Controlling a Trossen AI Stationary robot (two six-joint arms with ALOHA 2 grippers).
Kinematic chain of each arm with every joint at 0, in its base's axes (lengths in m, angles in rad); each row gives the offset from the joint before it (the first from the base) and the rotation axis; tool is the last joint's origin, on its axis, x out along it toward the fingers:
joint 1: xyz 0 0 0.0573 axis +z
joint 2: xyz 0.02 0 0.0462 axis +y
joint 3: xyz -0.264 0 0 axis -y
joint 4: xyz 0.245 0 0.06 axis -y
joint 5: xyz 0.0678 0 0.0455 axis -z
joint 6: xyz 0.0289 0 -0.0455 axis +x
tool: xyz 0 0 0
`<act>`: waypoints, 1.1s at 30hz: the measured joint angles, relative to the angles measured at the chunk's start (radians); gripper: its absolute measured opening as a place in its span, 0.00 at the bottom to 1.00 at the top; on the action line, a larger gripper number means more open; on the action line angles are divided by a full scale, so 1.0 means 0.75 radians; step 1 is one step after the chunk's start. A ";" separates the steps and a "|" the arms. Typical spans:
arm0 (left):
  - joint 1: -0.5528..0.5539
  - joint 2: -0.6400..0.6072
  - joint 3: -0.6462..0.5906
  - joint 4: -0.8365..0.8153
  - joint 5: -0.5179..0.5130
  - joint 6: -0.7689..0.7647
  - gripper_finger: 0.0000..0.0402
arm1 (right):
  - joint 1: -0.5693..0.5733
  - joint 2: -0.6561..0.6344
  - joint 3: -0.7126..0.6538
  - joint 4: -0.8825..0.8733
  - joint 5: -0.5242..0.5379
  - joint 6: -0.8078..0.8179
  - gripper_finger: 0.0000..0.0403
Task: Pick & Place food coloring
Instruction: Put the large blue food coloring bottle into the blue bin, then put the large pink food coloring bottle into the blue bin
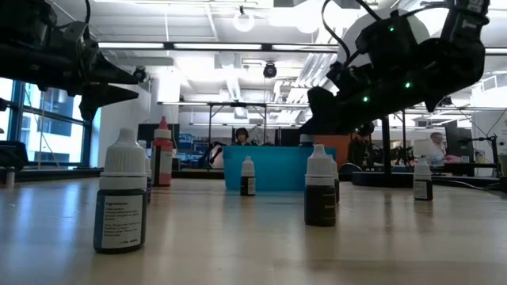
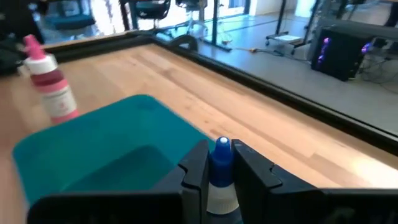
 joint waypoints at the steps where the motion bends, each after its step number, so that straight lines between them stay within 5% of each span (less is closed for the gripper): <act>1: 0.000 -0.001 0.000 0.000 0.004 0.000 0.42 | -0.005 0.011 0.001 0.018 0.003 -0.005 0.11; 15: 0.000 0.000 0.002 0.004 0.140 -0.005 0.42 | -0.016 0.021 0.000 0.053 -0.004 -0.011 0.31; 21: -0.001 0.000 0.003 0.006 0.241 0.034 0.42 | 0.001 -0.017 -0.001 0.079 -0.080 -0.052 0.33; 33: -0.072 0.085 -0.004 0.113 0.236 0.111 0.42 | 0.177 -0.271 -0.001 0.092 -0.096 -0.269 0.33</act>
